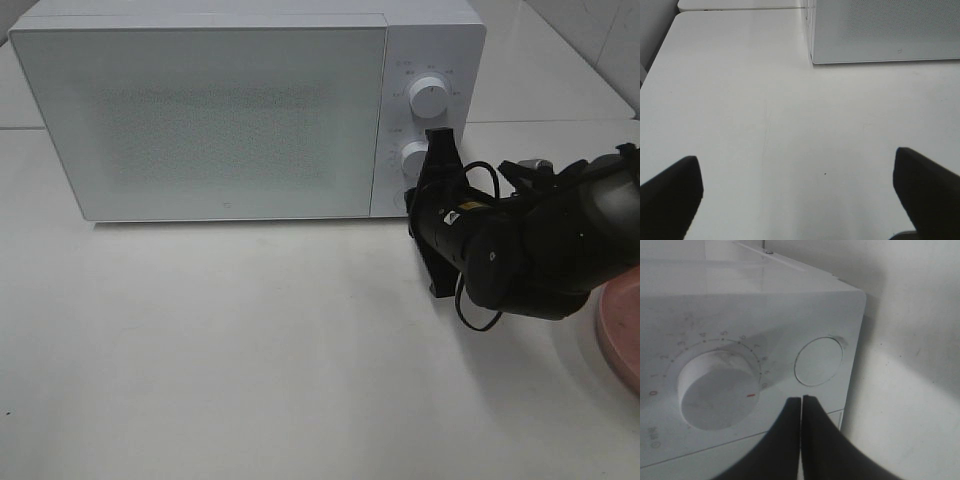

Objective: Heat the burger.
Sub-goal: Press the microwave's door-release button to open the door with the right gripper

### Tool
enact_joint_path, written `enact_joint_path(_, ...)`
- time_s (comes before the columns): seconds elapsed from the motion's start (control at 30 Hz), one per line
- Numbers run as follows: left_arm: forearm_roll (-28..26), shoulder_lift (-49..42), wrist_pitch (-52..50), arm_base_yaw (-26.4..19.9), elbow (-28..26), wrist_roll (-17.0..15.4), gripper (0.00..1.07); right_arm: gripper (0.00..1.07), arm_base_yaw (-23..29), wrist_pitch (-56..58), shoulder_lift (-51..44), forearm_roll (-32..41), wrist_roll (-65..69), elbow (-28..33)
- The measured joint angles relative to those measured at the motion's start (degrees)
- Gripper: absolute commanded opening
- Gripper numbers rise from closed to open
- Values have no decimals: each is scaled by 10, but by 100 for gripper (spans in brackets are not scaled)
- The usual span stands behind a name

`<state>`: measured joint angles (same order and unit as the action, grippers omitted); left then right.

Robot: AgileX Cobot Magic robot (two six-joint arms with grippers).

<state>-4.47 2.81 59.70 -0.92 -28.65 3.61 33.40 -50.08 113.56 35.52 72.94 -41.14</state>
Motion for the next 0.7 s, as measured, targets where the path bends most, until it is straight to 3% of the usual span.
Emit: enact_joint_path(0.7,0,0,0,0,0,0,98,3,-33,-10,60,-45,52,-41)
